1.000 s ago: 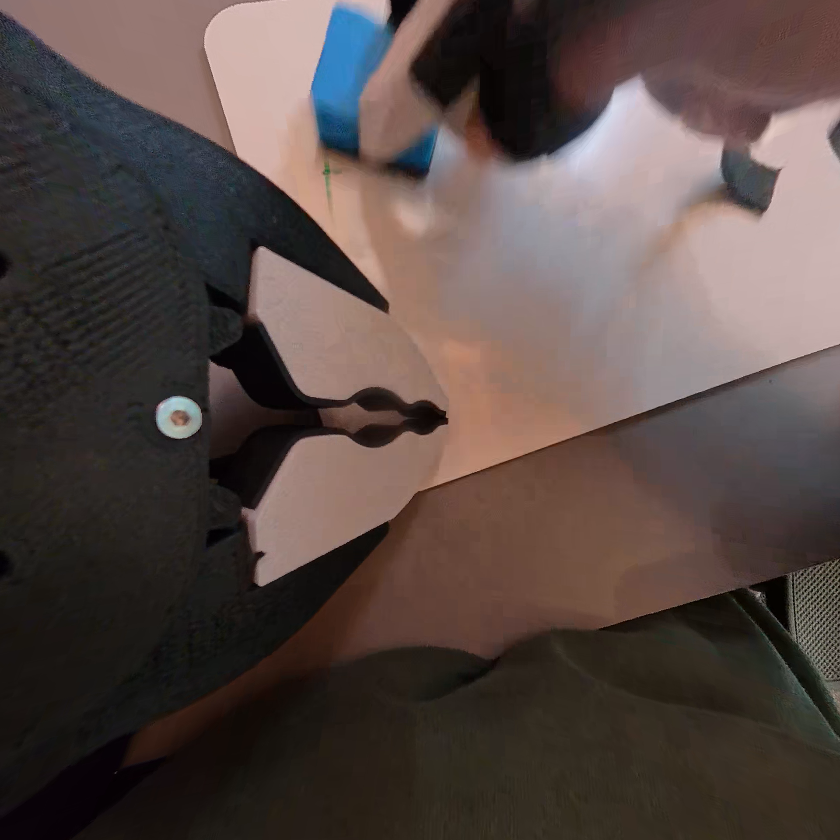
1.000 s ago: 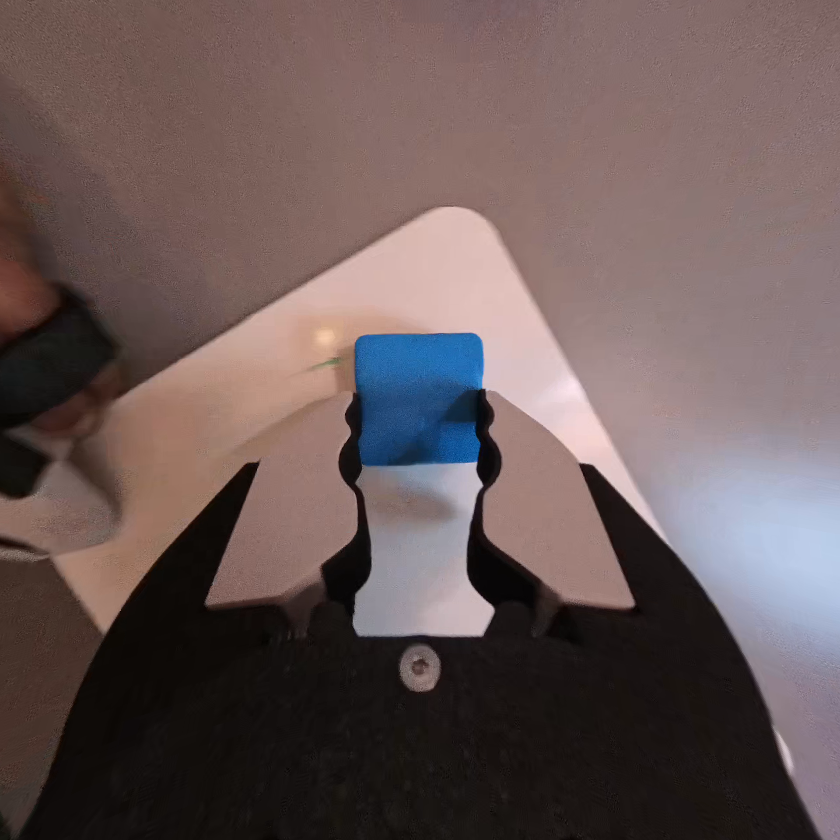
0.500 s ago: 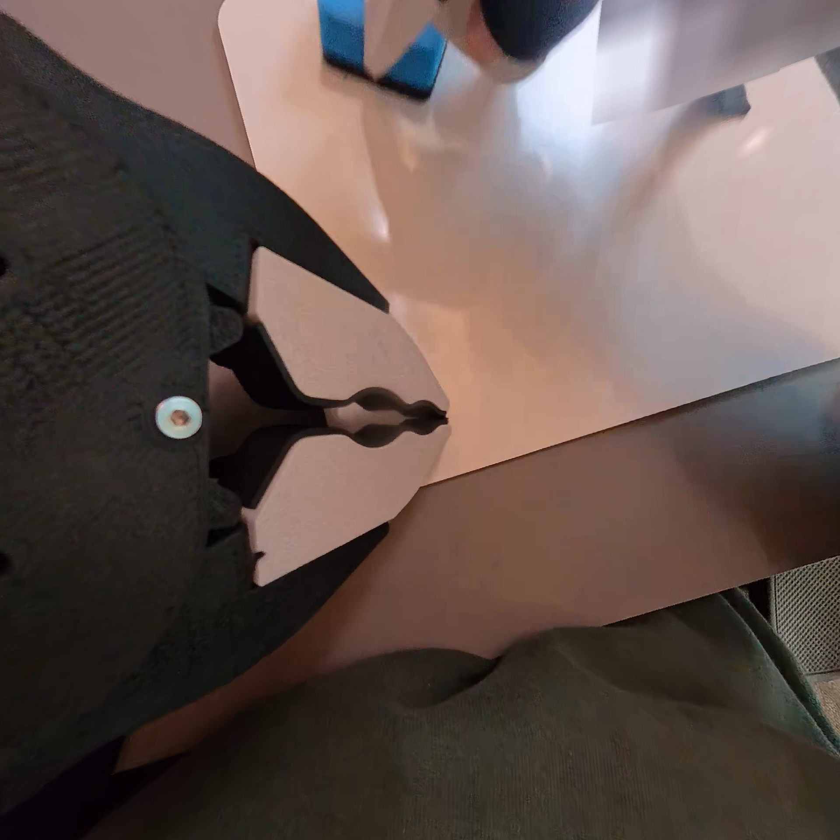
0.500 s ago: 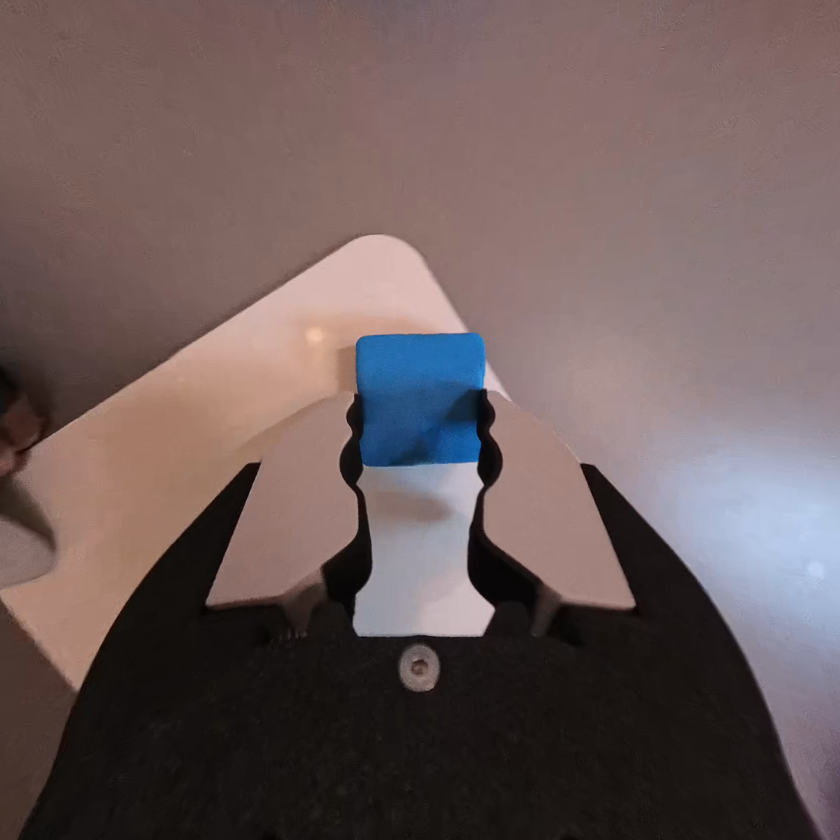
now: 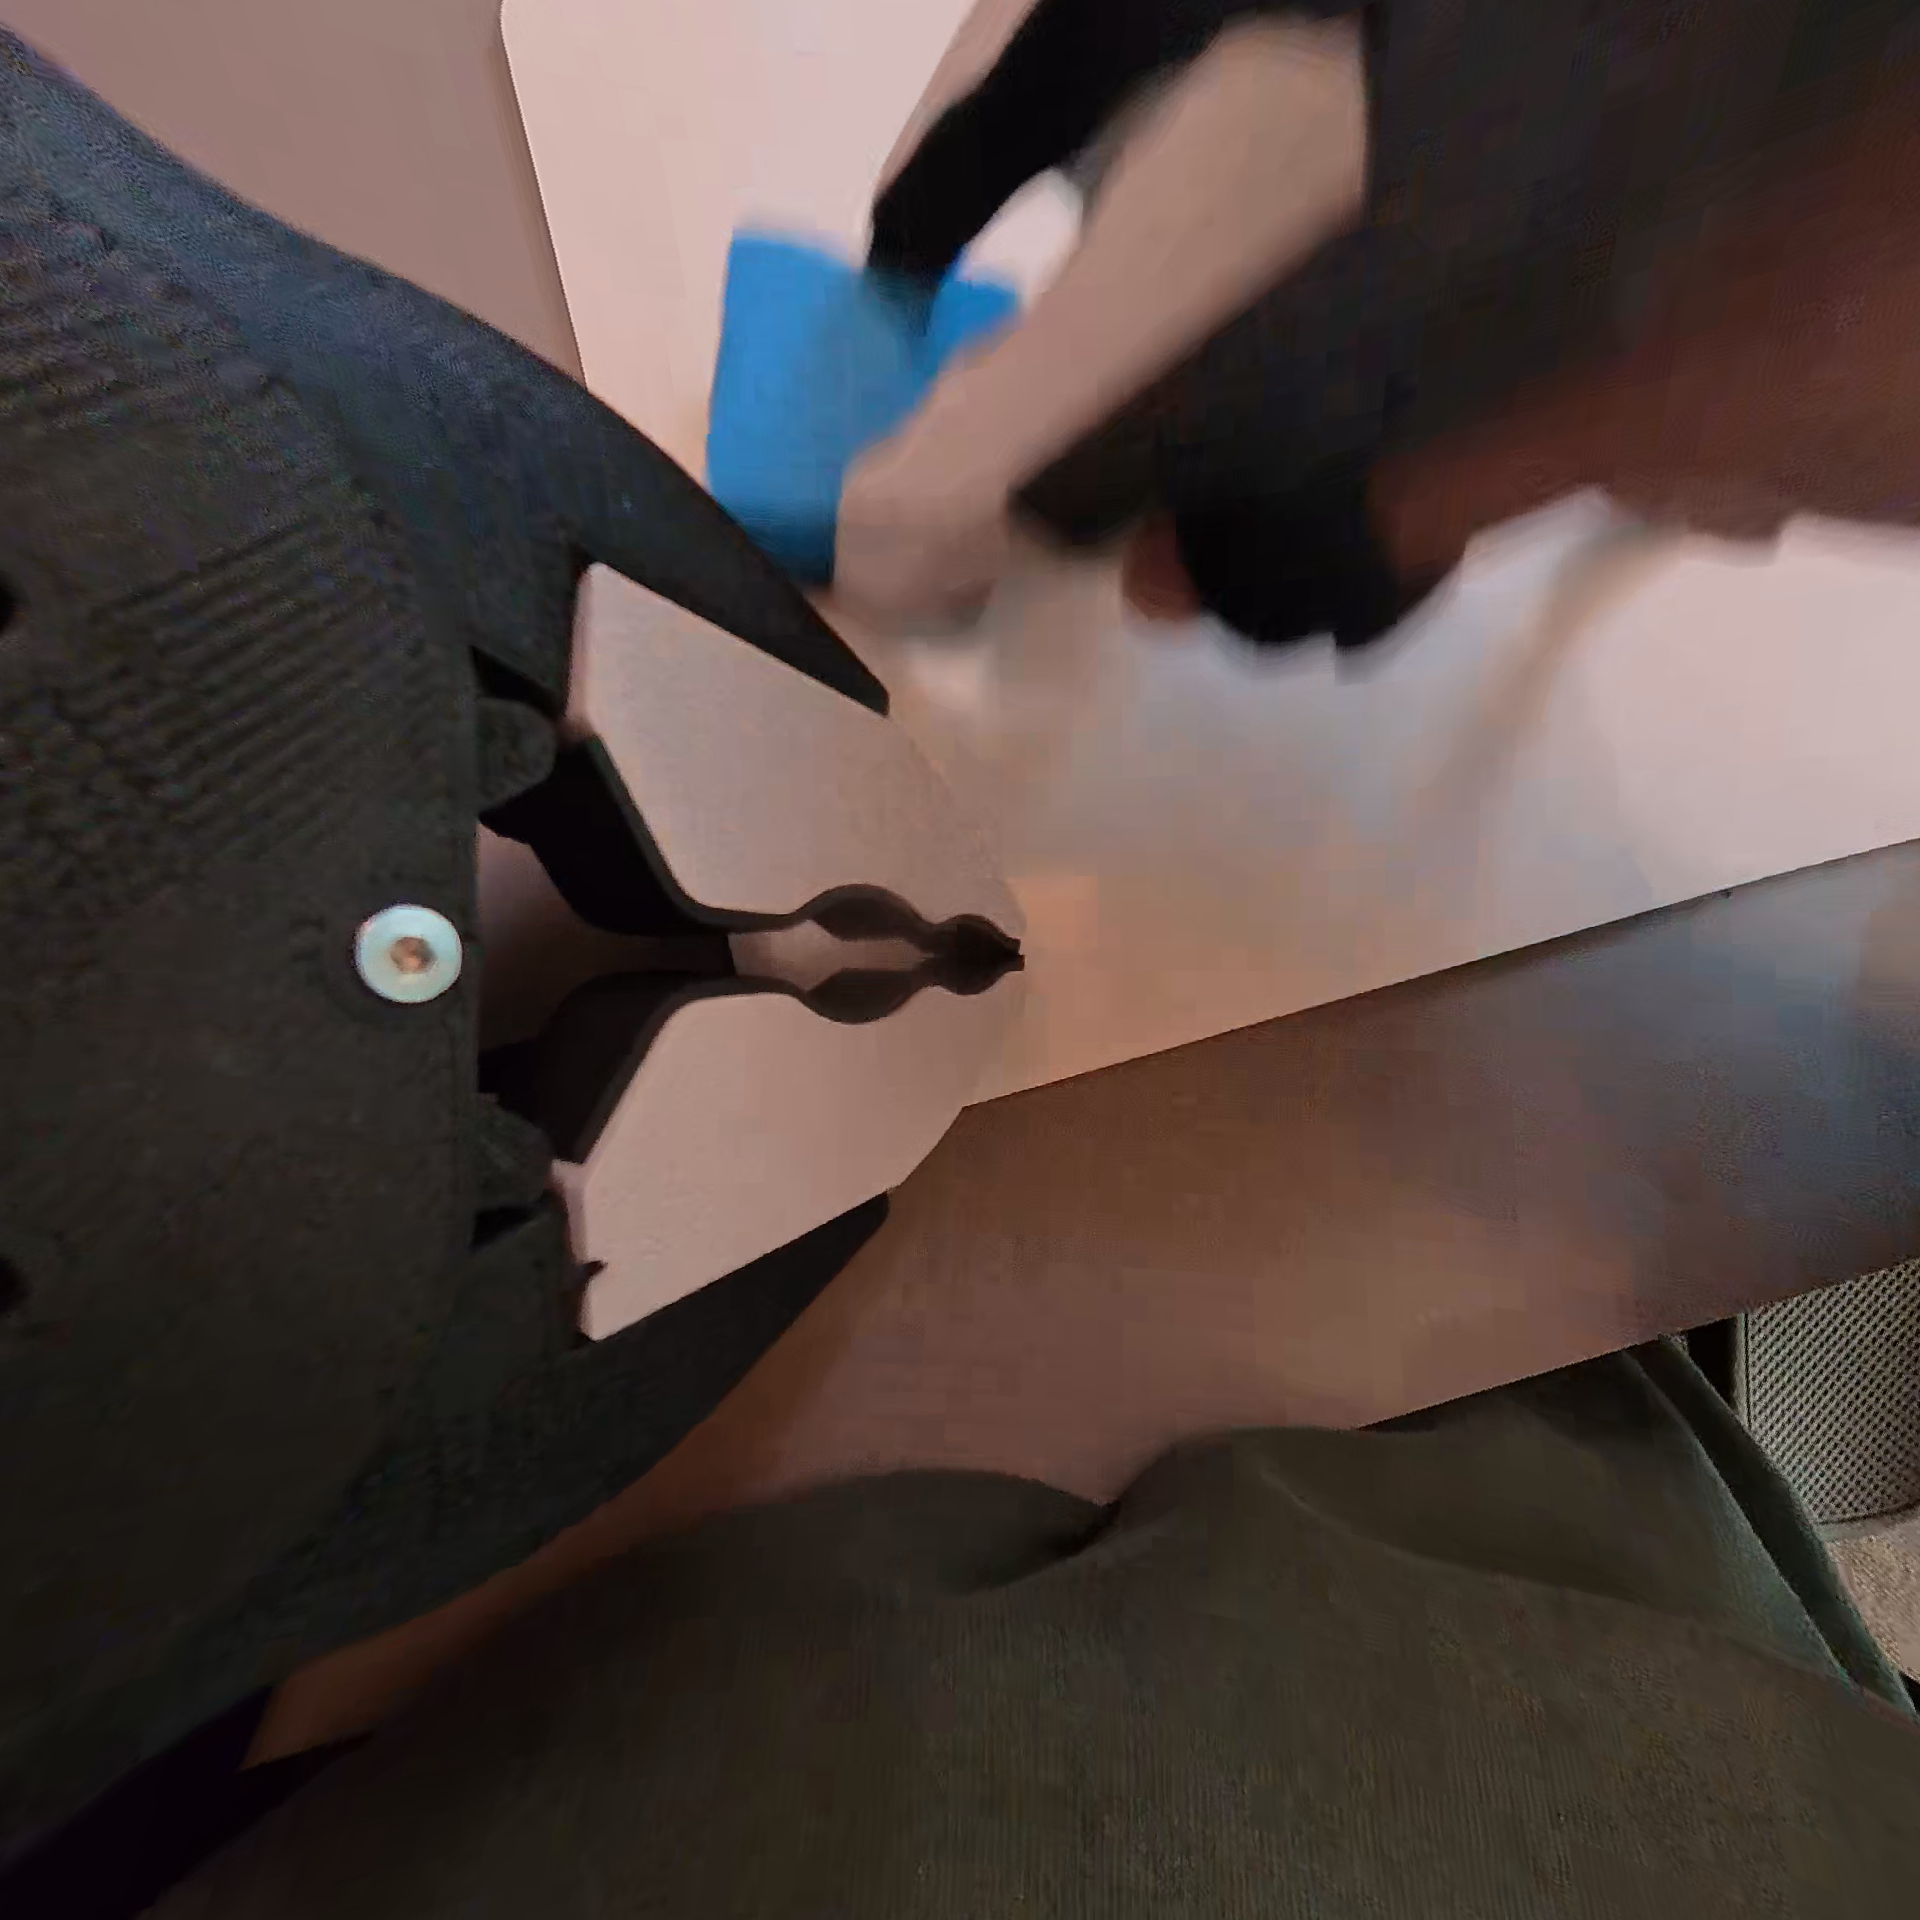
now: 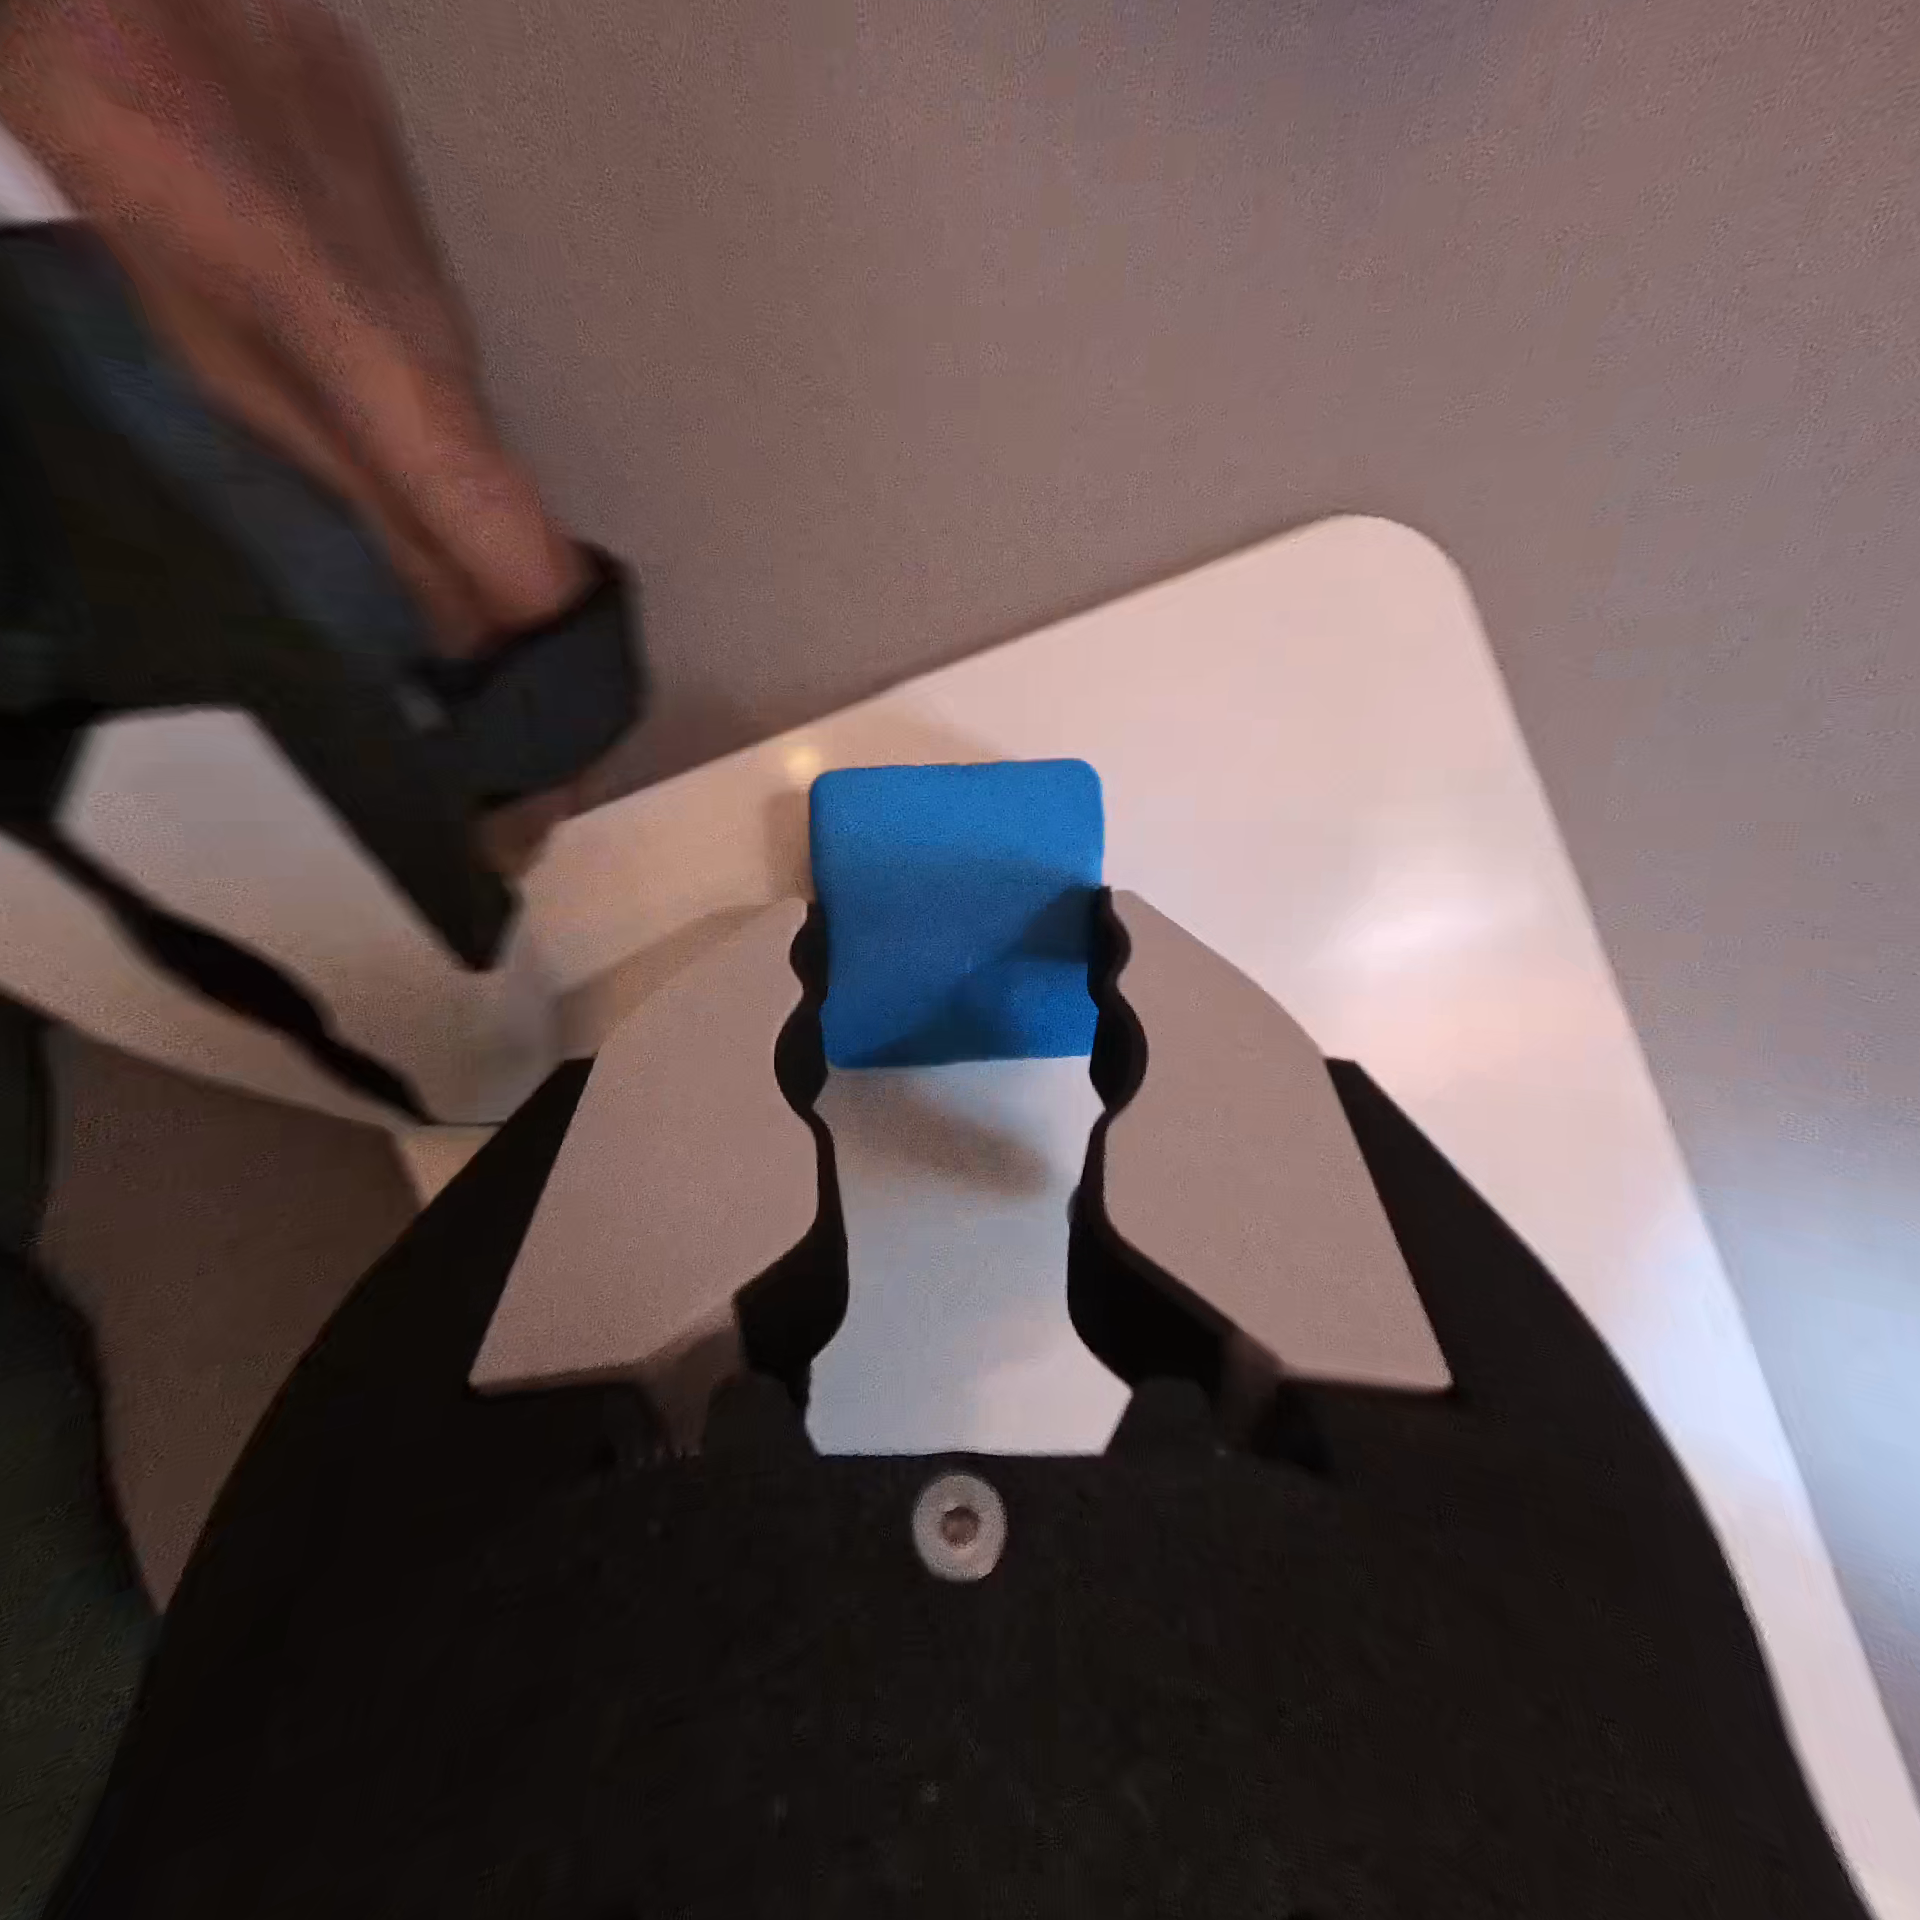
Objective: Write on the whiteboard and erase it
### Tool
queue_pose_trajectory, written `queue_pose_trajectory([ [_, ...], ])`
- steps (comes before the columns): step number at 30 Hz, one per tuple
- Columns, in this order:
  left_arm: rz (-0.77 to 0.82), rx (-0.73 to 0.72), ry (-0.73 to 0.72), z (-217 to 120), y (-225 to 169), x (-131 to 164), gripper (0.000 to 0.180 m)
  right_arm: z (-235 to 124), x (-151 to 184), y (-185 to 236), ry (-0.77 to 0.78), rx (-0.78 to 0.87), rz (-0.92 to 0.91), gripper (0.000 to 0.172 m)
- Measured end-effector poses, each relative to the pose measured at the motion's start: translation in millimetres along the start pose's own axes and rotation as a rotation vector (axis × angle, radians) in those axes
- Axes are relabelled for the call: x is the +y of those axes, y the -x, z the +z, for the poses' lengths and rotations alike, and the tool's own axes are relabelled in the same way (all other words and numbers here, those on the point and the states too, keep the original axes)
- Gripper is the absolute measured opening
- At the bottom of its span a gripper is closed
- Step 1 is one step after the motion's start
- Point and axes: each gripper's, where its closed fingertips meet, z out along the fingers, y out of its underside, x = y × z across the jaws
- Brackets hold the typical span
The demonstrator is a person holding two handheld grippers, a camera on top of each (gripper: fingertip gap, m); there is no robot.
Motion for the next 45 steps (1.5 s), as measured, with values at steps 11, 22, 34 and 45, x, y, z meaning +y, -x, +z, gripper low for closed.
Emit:
queue_pose_trajectory([
  [11,0.002,-0.004,-0.002,0.5,-0.5,-0.4,0.000,24.0,-37.3,-78.1,-0.045,0.086,0.070,0.049],
  [22,0.007,-0.017,-0.002,1.7,0.5,-1.4,0.000,-40.3,65.2,-125.4,0.026,0.225,0.266,0.050],
  [34,-0.012,-0.011,0.001,2.3,1.8,-1.8,0.001,-118.2,189.5,-97.7,0.094,0.287,0.478,0.049],
  [45,-0.007,-0.013,-0.013,2.1,1.2,-2.2,0.000,-120.2,150.0,-20.5,-0.062,0.194,0.322,0.050],
])
